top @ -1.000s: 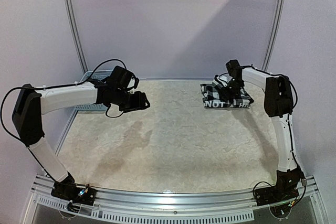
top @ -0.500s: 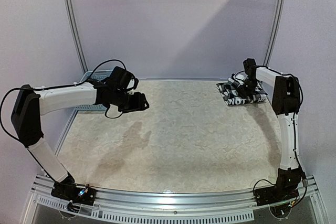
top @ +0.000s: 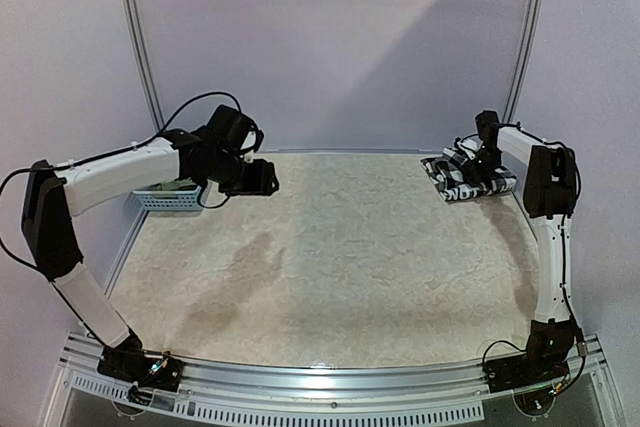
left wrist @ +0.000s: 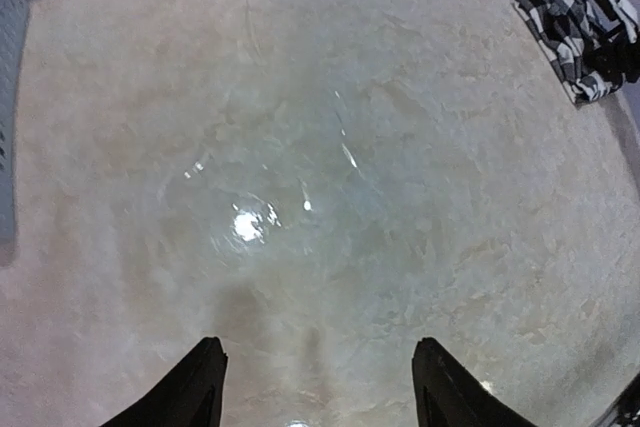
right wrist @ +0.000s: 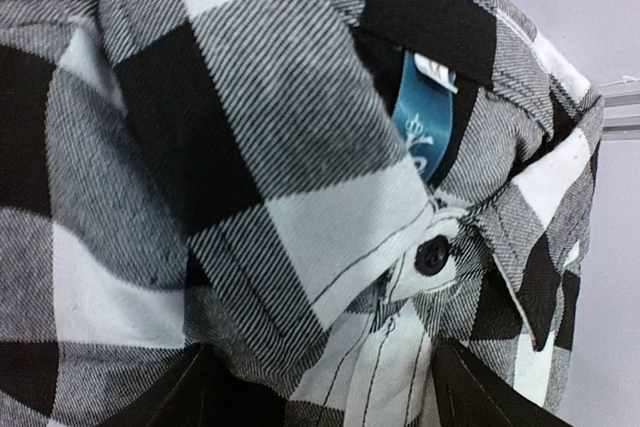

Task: Fold and stack the mixed laundry pile
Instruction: Move the square-folded shirt to the corner of the board, then pick up the crumpled tank top and place it in the bin.

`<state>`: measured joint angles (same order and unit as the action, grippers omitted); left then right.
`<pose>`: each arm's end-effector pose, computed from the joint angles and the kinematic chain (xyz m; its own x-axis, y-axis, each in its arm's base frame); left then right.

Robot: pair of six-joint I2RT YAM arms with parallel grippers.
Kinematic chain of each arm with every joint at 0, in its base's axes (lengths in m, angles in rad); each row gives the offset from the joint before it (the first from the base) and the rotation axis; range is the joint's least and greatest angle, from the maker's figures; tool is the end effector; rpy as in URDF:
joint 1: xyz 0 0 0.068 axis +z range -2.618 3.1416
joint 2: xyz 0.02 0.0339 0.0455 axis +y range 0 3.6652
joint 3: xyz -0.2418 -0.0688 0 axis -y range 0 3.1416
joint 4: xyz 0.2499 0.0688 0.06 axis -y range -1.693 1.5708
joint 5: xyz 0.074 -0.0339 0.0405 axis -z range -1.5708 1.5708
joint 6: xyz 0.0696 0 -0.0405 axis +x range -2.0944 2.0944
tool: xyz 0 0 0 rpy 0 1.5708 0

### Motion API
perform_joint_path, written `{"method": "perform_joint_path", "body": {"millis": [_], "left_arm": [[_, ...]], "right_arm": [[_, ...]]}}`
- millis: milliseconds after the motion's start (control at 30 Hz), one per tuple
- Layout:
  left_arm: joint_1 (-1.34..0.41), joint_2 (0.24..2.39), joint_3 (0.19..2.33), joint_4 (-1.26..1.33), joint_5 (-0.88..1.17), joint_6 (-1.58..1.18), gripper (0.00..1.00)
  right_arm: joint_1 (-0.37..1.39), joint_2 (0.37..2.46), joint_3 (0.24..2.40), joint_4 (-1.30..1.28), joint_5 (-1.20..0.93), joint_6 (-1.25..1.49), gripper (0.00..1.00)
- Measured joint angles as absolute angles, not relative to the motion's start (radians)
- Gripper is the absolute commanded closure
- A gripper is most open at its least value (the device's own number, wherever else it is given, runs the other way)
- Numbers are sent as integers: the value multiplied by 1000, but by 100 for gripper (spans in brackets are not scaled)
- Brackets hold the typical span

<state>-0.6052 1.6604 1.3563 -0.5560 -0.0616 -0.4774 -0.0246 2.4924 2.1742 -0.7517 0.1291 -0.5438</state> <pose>0.3245 -0.2193 0.2280 -0.7993 -0.0047 -0.6009 0.1886 0.9475 -0.2583 0.5370 -0.0222 0.1130 -0.7950 -0.4937 -0.3525 -0.3799 0.8582 -0.3451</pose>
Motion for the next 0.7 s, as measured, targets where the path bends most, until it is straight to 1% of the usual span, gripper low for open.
{"method": "perform_joint_path", "body": {"millis": [33,100,133,200,333,500,600,700], "left_arm": [[-600,1660,1400,-587,-91,-456,29],[-592,1661,1472,-637,-144,-418,28],[-583,1661,1514,-667,-175,-402,28],[-554,1664,1590,-725,-240,-370,27],[-471,1692,1705,-825,-370,-322,27],[-348,1757,1755,-892,-469,-284,31],[-263,1826,1799,-912,-481,-267,34],[-197,1925,1897,-929,-479,-252,39]], "right_arm": [[-27,2486,2168,-752,113,-528,21],[-31,2451,2128,-754,64,-496,4],[-34,2419,2098,-754,38,-477,2],[-36,2329,2019,-757,-17,-440,1],[-37,2038,1831,-701,-138,-366,1],[-37,1703,1647,-567,-244,-273,1],[-37,1605,1554,-523,-348,-239,1],[-36,1600,1467,-519,-466,-229,2]]}}
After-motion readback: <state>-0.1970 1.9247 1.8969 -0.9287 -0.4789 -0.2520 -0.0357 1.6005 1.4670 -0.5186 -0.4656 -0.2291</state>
